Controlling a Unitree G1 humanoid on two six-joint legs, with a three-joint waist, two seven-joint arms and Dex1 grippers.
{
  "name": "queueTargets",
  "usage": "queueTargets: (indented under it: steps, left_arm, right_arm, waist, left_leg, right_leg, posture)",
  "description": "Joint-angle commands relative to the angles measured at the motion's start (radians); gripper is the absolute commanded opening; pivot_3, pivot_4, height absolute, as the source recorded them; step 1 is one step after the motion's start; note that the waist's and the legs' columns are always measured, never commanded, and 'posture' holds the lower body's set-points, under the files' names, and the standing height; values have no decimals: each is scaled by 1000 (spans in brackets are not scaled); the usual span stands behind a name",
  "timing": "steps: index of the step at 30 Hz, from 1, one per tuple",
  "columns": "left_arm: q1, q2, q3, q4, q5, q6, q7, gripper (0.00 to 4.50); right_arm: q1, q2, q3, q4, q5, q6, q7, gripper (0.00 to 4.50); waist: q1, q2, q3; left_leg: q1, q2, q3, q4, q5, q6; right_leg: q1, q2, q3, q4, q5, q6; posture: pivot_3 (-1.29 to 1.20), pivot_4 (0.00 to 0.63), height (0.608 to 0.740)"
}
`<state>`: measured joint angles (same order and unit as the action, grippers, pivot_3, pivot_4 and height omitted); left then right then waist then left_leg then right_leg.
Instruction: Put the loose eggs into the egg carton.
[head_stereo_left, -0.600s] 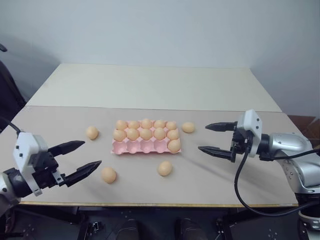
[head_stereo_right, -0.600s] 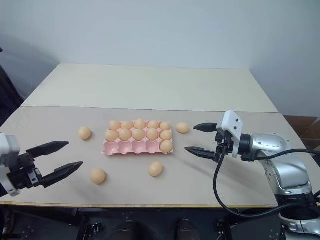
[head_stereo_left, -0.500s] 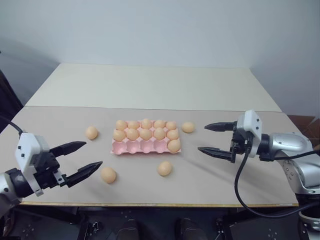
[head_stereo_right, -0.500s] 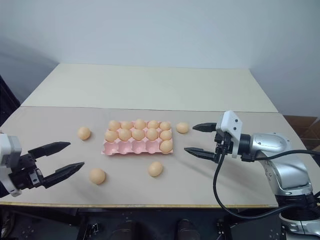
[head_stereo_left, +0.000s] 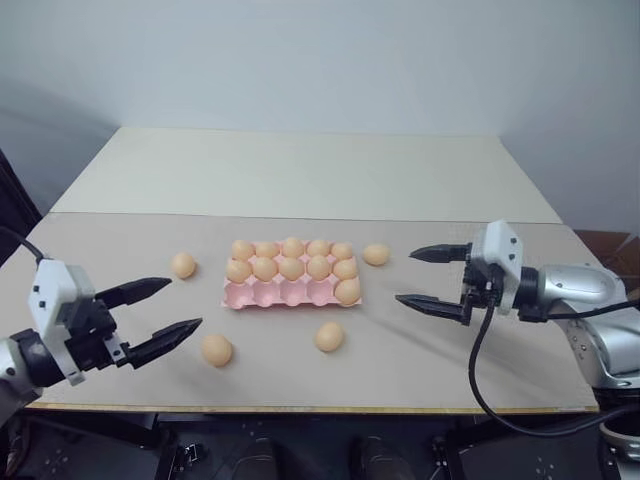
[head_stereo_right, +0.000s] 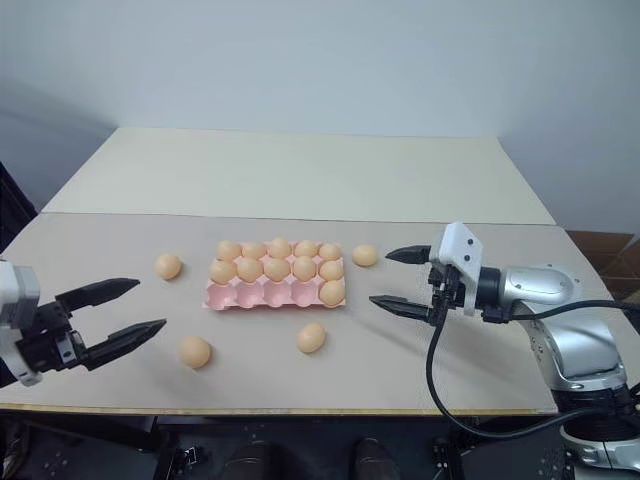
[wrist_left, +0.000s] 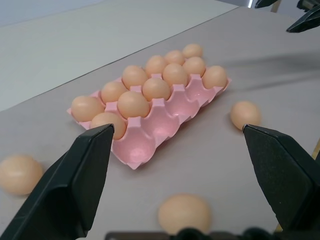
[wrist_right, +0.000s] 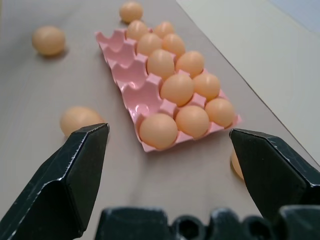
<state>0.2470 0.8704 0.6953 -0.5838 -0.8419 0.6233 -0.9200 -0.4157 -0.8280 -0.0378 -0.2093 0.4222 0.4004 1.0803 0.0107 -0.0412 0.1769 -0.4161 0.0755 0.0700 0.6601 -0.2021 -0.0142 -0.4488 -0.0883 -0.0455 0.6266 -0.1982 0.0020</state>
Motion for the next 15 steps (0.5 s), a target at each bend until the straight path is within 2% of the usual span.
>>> queueTargets:
  steps: [1,5,10,15]
  left_arm:
    - [-9,7,-10,-6,-2,-18,-14,4477]
    - [-35,15,-33,17,1,-24,-20,4477]
    - [-80,28,-74,41,9,-25,-29,4477]
    - [-98,24,-88,45,18,-29,-31,4477]
  right_arm:
    - [-71,-13,48,101,-96,-95,18,4500]
    - [-215,49,145,316,-217,-229,22,4500]
    - [-455,192,267,729,-411,-455,-53,4500]
    - [-629,305,321,1079,-523,-614,-108,4500]
  waist:
    - [-2,0,0]
    - [-7,0,0]
    - [-23,0,0]
    - [-29,0,0]
  left_leg:
    - [0,0,0,0,0,0]
    - [0,0,0,0,0,0]
    - [0,1,1,0,0,1]
    - [-2,1,1,0,0,1]
  right_leg:
    - [0,0,0,0,0,0]
    - [-1,2,1,0,0,0]
    - [-2,3,3,3,0,0]
    - [-5,3,4,3,4,4]
  posture:
    - [0,150,740]
    - [0,150,740]
    - [0,150,740]
    - [0,150,740]
